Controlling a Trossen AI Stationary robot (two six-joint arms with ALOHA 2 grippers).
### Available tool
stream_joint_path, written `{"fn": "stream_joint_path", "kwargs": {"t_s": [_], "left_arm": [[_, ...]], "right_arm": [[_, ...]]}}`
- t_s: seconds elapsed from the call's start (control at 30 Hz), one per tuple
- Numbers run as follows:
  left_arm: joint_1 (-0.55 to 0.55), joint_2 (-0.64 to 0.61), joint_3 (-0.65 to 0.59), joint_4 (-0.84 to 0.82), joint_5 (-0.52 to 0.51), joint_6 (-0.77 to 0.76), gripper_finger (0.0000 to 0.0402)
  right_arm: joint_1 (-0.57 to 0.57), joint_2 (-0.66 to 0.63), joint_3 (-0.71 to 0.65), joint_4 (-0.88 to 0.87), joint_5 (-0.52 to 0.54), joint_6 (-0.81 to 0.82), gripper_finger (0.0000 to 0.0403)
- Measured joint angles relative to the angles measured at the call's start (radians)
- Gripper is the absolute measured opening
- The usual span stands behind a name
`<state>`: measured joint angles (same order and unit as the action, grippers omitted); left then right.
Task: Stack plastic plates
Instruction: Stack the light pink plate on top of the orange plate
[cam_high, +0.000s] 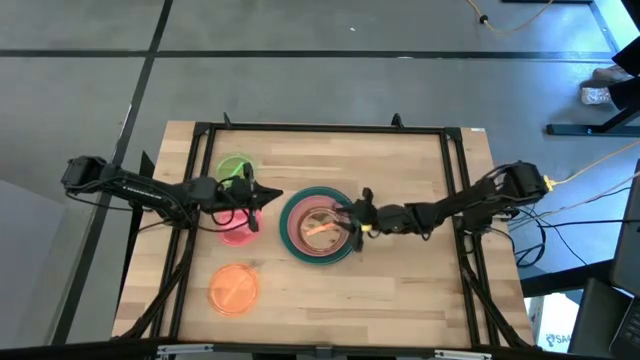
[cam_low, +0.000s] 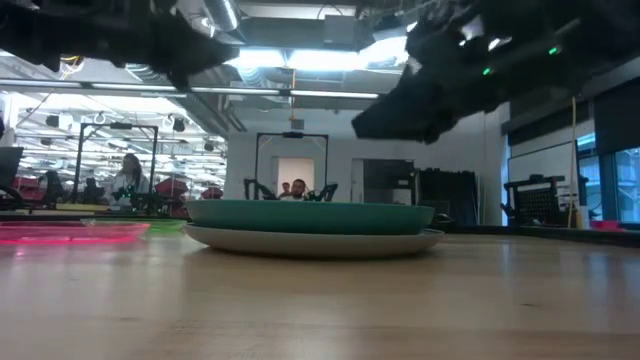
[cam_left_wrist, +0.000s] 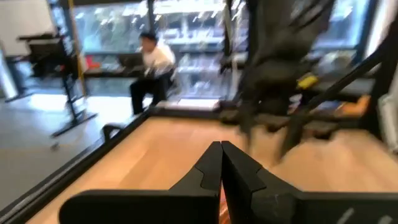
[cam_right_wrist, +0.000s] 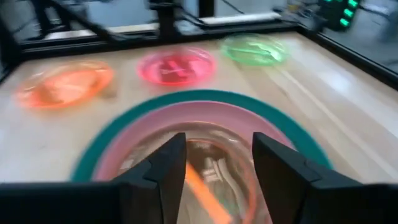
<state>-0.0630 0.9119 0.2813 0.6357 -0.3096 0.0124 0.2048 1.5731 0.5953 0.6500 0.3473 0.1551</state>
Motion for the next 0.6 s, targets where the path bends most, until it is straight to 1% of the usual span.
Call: {"fn": "stream_joint_path", "kwargs": {"t_s": [0.1, 0.23, 0.33, 0.4, 0.53, 0.6], "left_arm": [[0.019, 0.000, 0.000, -0.058, -0.019, -0.002, 0.0002], [0.039, 0.000, 0.008, -0.159, -0.026, -0.002, 0.0002], [0.043, 0.001, 0.069, -0.335, -0.052, -0.008, 0.0002], [0.040, 0.015, 0.130, -0.477, -0.056, -0.048, 0.0002], [0.004, 0.091, 0.241, -0.755, -0.050, -0.155, 0.0002], [-0.029, 0.153, 0.275, -0.844, -0.007, -0.198, 0.0002]], "right_arm": [[0.064, 0.001, 0.000, 0.000, 0.003, -0.033, 0.0177], [0.135, 0.038, 0.000, -0.006, 0.051, -0.090, 0.0177], [0.153, 0.064, 0.000, 0.025, 0.095, -0.133, 0.0177], [0.154, 0.083, 0.000, 0.045, 0.113, -0.149, 0.0177], [0.138, 0.112, 0.000, 0.056, 0.109, -0.161, 0.0177], [0.133, 0.125, 0.000, 0.053, 0.105, -0.158, 0.0177]]}}
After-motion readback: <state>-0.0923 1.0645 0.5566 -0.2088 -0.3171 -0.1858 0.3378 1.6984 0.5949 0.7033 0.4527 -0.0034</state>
